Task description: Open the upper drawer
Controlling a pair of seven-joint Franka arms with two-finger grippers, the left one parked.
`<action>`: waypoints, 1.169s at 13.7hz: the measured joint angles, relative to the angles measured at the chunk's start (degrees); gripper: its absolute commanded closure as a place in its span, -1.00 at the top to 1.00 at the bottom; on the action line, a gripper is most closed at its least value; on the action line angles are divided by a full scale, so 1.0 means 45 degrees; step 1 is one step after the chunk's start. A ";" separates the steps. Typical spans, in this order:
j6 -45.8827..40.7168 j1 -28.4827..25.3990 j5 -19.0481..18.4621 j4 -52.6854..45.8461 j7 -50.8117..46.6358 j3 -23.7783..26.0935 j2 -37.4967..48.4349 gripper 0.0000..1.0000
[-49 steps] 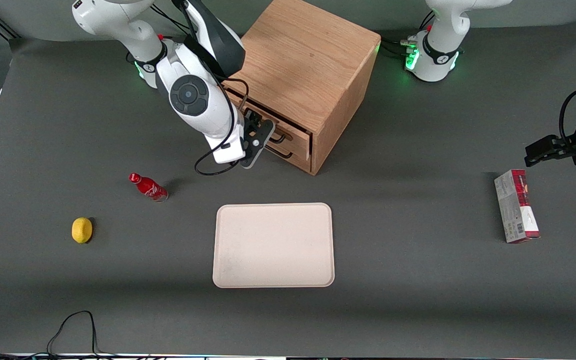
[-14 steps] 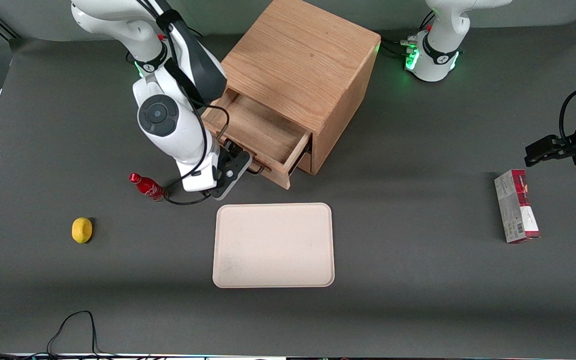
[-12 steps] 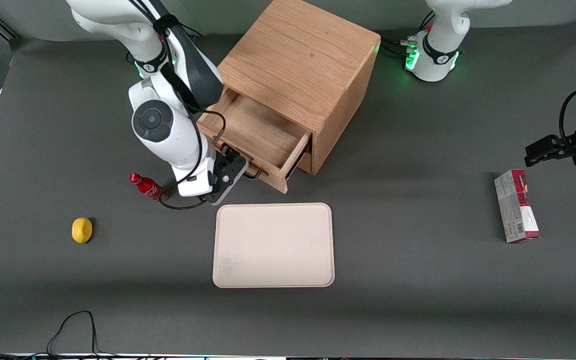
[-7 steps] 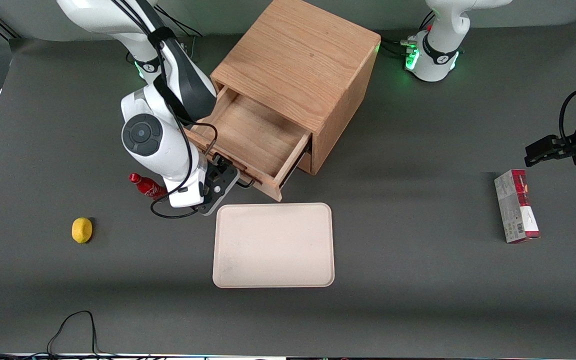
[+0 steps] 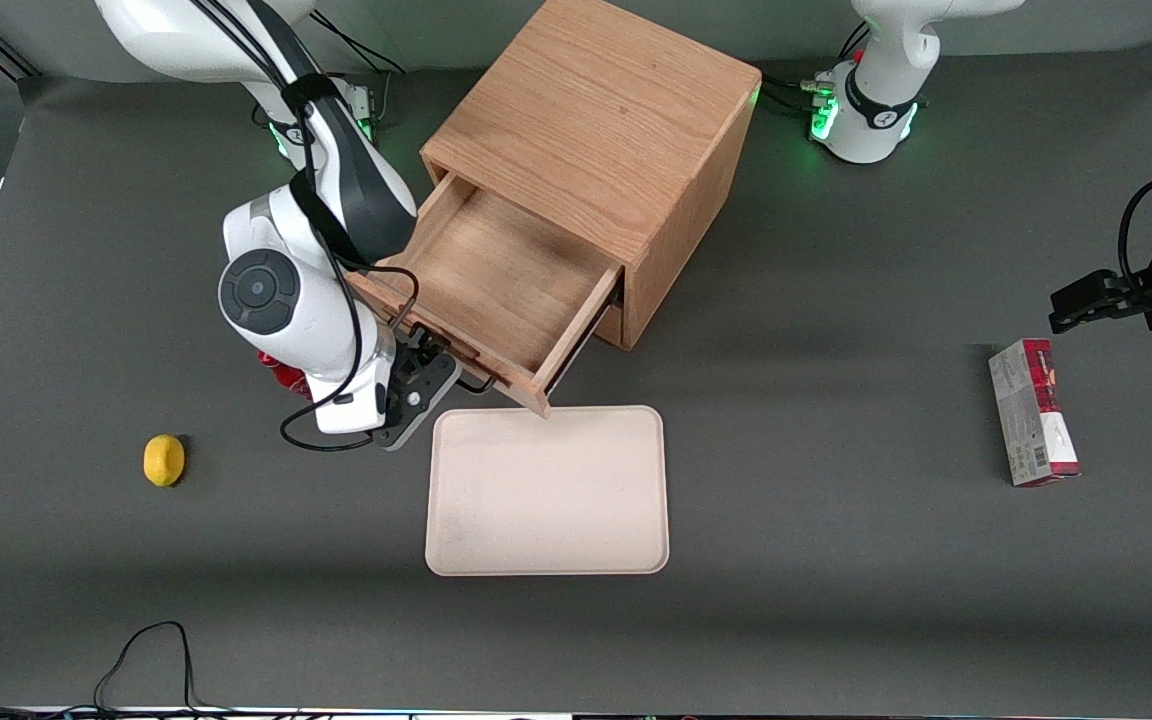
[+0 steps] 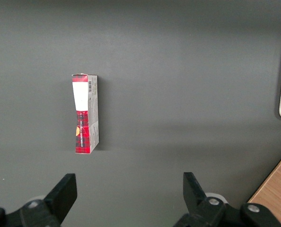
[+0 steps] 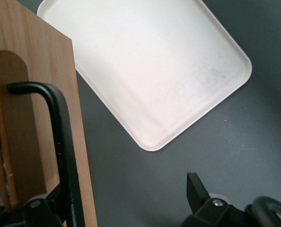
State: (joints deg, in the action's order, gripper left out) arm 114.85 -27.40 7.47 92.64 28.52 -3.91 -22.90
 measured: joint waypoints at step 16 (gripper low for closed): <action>-0.0573 0.0843 -0.0146 -0.1272 0.0009 -0.0012 -0.0408 1.00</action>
State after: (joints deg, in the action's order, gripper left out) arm 112.28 -23.60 6.81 86.92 28.56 -3.96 -24.74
